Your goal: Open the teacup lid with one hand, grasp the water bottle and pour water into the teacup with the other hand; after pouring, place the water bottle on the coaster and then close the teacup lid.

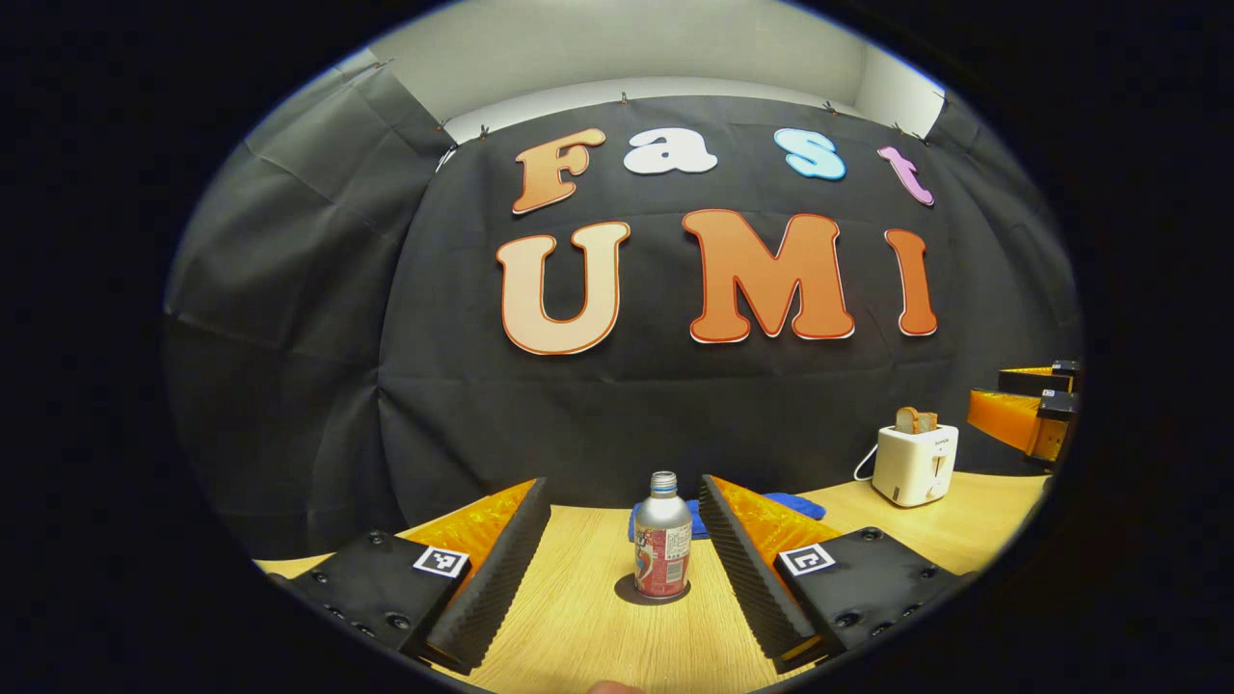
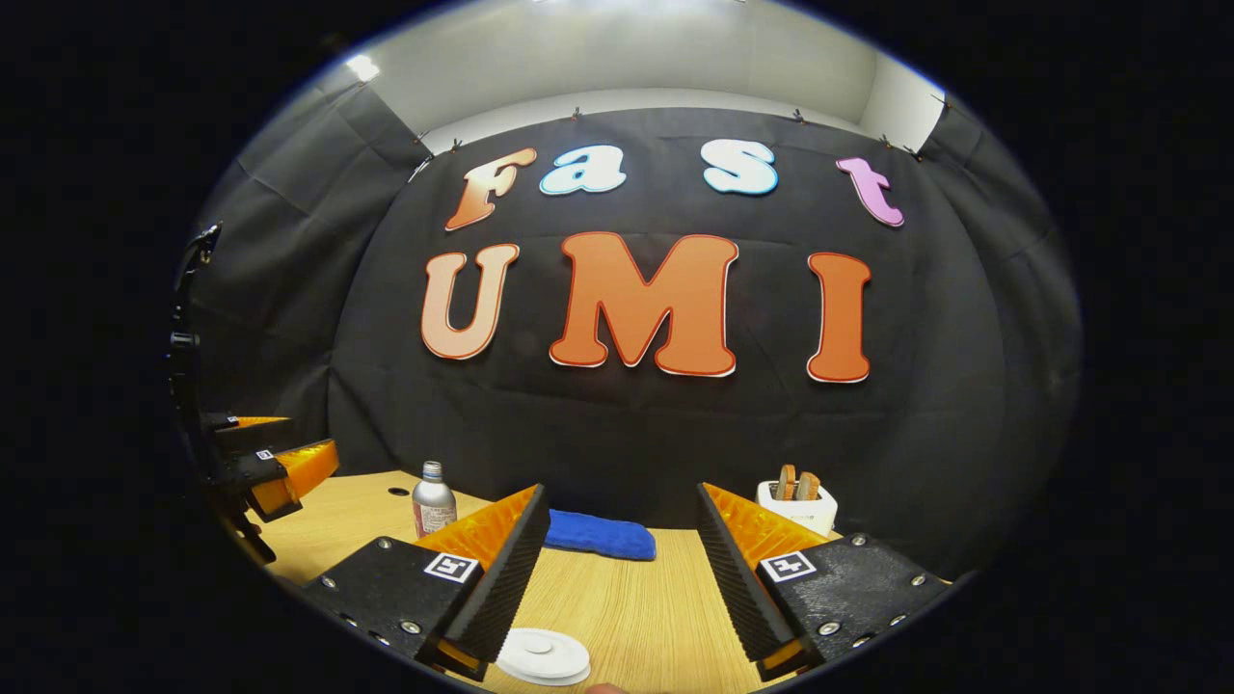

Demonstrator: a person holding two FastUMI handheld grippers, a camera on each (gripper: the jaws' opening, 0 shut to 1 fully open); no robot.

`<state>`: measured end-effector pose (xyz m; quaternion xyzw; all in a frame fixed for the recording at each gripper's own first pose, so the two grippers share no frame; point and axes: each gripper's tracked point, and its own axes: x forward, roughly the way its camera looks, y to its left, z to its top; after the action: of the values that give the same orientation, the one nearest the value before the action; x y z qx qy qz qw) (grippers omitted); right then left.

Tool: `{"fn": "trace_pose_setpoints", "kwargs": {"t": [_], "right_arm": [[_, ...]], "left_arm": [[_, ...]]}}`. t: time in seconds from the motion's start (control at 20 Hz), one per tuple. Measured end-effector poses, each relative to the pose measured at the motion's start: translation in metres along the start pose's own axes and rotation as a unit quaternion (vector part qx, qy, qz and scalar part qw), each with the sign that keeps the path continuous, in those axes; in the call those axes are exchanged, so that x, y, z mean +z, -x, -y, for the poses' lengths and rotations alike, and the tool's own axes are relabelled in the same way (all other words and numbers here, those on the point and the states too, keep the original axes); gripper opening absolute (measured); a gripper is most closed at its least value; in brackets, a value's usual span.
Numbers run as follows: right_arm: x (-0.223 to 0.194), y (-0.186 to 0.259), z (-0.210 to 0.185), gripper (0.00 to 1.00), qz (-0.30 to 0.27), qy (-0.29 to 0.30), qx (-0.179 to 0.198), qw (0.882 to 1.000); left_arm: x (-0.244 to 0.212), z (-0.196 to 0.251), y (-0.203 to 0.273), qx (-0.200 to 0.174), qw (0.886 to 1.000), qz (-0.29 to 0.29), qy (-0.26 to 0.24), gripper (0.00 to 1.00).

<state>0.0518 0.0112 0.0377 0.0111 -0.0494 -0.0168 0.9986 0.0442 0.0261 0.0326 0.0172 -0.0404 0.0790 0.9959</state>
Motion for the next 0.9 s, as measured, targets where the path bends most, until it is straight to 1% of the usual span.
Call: {"fn": "trace_pose_setpoints", "kwargs": {"t": [0.45,0.5,0.6,0.65,0.7,0.9], "right_arm": [[-0.0020,-0.0004,-0.0006,0.91,-0.002,0.001,-0.002,1.000],[-0.0022,-0.0012,0.0003,0.91,-0.002,0.001,-0.002,1.000],[-0.0029,-0.0017,0.0005,0.91,-0.002,0.002,-0.003,1.000],[-0.0029,-0.0016,0.0009,0.91,-0.003,0.001,-0.003,1.000],[-0.0041,-0.0019,0.0008,0.91,-0.004,0.000,-0.003,1.000],[-0.0039,-0.0022,0.0006,0.91,-0.004,0.001,-0.004,1.000]], "left_arm": [[0.0029,0.0009,0.0031,0.000,1.000,0.005,0.005,1.00],[0.0023,0.0001,0.0026,0.001,1.000,0.005,0.006,0.96],[0.0018,-0.0007,0.0017,0.003,1.000,0.004,0.006,1.00],[0.0015,-0.0013,0.0024,0.003,1.000,0.004,0.006,1.00],[0.0013,-0.0004,0.0025,0.001,1.000,0.003,0.007,0.96],[-0.0009,0.0001,0.0029,0.000,1.000,0.001,0.008,0.96]]}}
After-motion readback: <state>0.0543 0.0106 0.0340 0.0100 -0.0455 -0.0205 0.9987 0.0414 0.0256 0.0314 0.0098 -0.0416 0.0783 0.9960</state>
